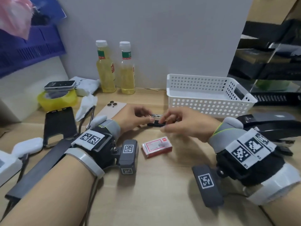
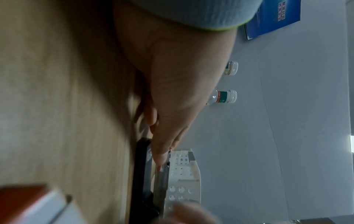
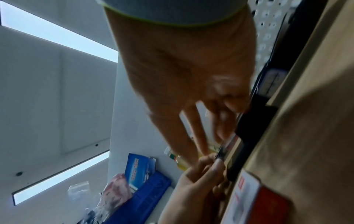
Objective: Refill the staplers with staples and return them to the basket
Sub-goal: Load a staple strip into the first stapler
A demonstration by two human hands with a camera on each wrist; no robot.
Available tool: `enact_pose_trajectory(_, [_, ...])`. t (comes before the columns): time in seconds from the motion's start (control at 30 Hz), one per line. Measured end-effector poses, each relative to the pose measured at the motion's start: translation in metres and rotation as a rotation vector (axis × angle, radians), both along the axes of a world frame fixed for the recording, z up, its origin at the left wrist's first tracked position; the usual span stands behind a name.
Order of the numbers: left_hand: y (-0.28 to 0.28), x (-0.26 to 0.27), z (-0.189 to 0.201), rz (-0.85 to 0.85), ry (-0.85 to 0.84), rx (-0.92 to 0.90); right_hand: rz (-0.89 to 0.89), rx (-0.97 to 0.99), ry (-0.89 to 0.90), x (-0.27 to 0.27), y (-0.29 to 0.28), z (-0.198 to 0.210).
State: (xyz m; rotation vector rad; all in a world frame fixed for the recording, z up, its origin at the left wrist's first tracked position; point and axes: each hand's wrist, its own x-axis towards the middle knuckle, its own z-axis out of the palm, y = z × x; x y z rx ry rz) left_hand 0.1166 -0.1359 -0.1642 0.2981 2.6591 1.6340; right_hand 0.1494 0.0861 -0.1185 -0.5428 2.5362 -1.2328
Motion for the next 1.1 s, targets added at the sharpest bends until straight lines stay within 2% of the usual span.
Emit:
enact_pose_trajectory(0.07, [-0.004, 0.000, -0.003, -0.041, 0.011, 0.019, 0.184, 0.280, -0.064, 0.003, -0.008, -0.008])
enact_pose_trajectory(0.13, [-0.004, 0.001, -0.004, -0.057, 0.020, 0.027, 0.182, 0.352, -0.058, 0.003, -0.011, -0.014])
enact_pose_trajectory(0.23, [-0.001, 0.008, -0.002, -0.043, 0.026, 0.060, 0.096, 0.263, -0.100, 0.005, -0.007, -0.013])
enact_pose_trajectory(0.4, [0.005, 0.028, -0.001, -0.023, 0.039, 0.091, -0.101, 0.189, -0.041, 0.017, 0.016, -0.013])
enact_pose_trajectory(0.57, [0.009, 0.038, 0.006, -0.220, 0.033, -0.145, -0.221, 0.042, -0.068, 0.020, 0.035, -0.025])
enact_pose_trajectory(0.73, [0.018, 0.045, 0.010, -0.211, 0.070, -0.328, -0.226, -0.085, -0.080, 0.017, 0.040, -0.028])
enact_pose_trajectory(0.87, [0.025, 0.050, 0.009, -0.168, 0.107, -0.331, -0.210, -0.155, -0.078, 0.017, 0.044, -0.032])
enact_pose_trajectory(1.0, [0.031, 0.055, 0.009, -0.168, 0.155, -0.358, -0.190, -0.347, -0.172, 0.021, 0.040, -0.033])
enact_pose_trajectory(1.1, [0.036, 0.059, 0.011, -0.166, 0.176, -0.383, -0.205, -0.340, -0.149, 0.022, 0.035, -0.034])
